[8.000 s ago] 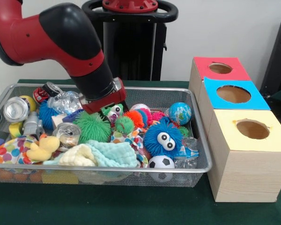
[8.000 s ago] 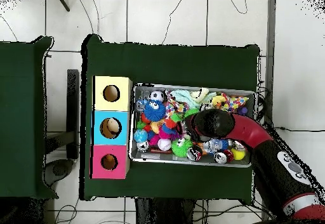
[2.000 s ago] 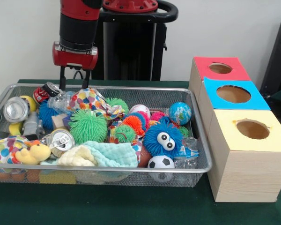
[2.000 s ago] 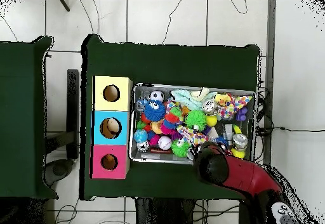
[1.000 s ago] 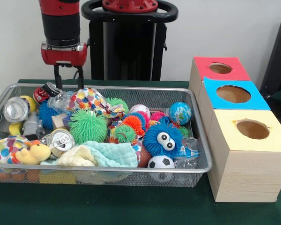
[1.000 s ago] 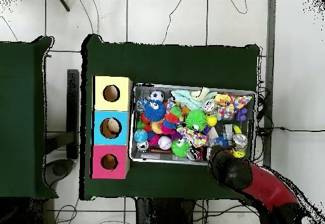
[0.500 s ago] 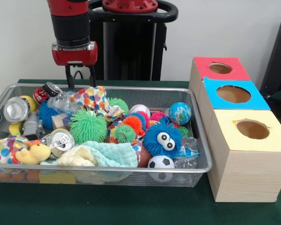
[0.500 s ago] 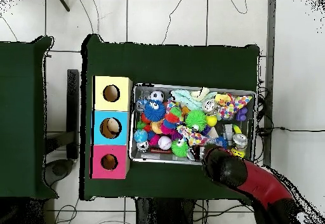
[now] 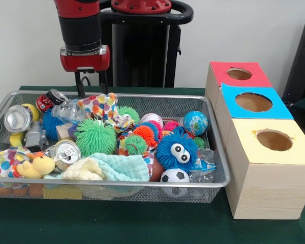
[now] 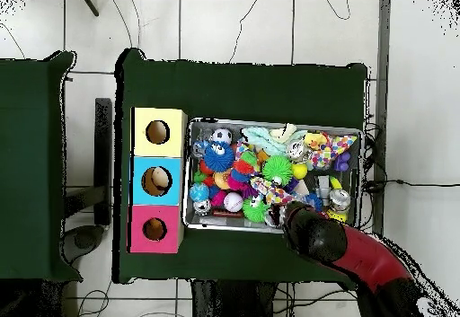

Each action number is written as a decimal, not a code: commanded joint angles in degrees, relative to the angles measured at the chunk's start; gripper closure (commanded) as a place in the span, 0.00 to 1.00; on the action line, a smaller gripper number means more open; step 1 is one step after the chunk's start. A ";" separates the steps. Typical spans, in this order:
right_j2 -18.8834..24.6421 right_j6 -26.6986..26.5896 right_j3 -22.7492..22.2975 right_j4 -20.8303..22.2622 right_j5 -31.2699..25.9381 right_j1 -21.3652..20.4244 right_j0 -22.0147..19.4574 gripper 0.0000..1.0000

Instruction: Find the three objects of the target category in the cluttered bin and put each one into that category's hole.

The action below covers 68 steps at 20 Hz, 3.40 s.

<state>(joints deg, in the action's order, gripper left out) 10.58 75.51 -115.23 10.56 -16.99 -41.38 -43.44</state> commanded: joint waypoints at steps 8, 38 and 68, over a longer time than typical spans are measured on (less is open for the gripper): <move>4.72 7.51 0.72 -3.44 -5.94 1.08 0.50 0.00; -4.20 8.09 5.65 2.24 4.03 -1.49 6.43 0.00; -9.28 10.32 6.65 4.97 17.72 -0.12 10.54 0.00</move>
<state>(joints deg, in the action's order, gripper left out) -2.47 75.51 -110.84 15.49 -1.58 -42.81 -30.64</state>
